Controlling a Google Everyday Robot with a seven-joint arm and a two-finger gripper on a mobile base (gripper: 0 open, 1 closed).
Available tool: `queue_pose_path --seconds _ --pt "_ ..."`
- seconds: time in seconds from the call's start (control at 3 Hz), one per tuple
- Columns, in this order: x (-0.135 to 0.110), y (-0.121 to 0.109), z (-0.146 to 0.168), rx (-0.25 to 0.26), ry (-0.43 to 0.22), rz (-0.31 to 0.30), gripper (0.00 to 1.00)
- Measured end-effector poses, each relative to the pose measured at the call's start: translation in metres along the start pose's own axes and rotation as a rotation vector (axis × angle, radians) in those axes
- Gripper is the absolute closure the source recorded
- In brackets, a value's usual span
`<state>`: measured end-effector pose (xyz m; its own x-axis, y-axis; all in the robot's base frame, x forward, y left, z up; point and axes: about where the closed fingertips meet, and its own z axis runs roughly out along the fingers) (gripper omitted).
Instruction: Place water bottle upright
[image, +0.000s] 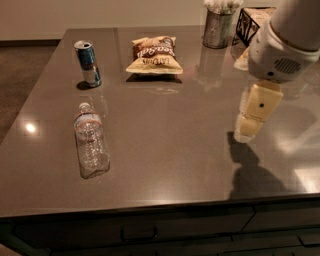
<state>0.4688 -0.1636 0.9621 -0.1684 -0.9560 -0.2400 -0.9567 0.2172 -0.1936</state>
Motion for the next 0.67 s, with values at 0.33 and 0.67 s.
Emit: queue_pose_path --seconds 0.33,0.67 --pt "-0.034 -0.013 0.016 -0.022 -0.028 -0.007 0.0" --pt "-0.064 -0.02 0.034 -0.047 -0.048 -0.019 0.0"
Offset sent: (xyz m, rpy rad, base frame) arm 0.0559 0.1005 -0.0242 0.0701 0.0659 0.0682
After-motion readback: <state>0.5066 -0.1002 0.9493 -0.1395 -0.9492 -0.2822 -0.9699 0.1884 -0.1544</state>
